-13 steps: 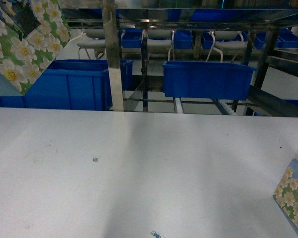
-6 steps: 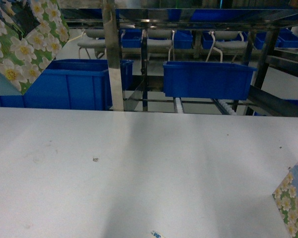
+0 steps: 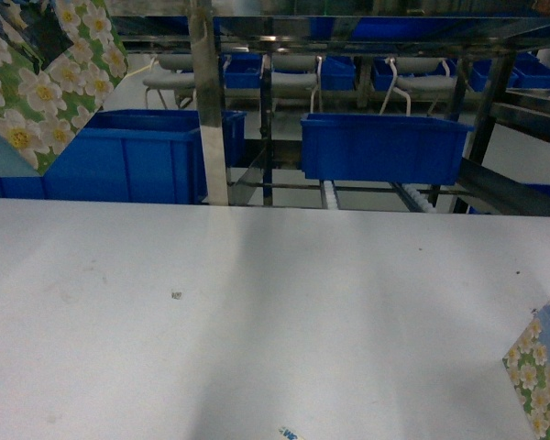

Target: Move flower gift bag to table near conveyor

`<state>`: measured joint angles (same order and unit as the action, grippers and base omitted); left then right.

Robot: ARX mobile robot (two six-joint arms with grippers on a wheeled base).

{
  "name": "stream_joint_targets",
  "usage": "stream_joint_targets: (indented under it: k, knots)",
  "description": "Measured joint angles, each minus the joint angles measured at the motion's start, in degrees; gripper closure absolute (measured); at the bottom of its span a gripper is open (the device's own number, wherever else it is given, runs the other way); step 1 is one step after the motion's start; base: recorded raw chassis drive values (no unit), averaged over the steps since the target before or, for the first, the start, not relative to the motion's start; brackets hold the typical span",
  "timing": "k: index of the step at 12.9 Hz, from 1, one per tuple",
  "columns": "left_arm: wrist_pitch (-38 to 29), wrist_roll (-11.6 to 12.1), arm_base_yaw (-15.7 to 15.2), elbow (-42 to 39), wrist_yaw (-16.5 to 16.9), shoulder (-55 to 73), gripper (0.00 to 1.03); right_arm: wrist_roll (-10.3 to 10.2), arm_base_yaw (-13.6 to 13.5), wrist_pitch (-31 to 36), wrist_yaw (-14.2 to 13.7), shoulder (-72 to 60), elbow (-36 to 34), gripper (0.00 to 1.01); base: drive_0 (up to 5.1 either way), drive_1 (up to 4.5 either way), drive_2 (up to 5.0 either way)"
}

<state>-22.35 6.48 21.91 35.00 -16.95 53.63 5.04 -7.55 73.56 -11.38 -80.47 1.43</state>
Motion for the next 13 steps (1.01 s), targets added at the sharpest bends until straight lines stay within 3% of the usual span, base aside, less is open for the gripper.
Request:
stream_joint_targets:
  k: [1,3,5,6,9,13]
  knots:
    - [0.0,0.0,0.0,0.0,0.0,0.0,1.01,1.1,-2.2,-4.6,-3.6,9.4,-0.8,0.03,0.0,0.00,0.0]
    - [0.0,0.0,0.0,0.0,0.0,0.0,1.01,1.4,-7.4,-25.5,-10.2,34.2,-0.8,0.03,0.0,0.00,0.0]
    - [0.0,0.0,0.0,0.0,0.0,0.0,1.01,2.2,-14.9,-50.1,-16.9,60.9,-0.7,0.03,0.0,0.00,0.0]
    - [0.0,0.0,0.0,0.0,0.0,0.0,1.01,2.6,-15.6,-57.0,-17.9,69.7,-0.7,0.03,0.0,0.00,0.0]
    - [0.0,0.0,0.0,0.0,0.0,0.0,1.01,2.6,-15.6,-57.3,-18.2,69.9,-0.7,0.03,0.0,0.00,0.0]
    - [-4.4,-2.4,5.0,-2.1,-6.6,7.1,1.01,2.6,-15.6,-57.3,-18.2,69.9,-0.7,0.03,0.0,0.00,0.0]
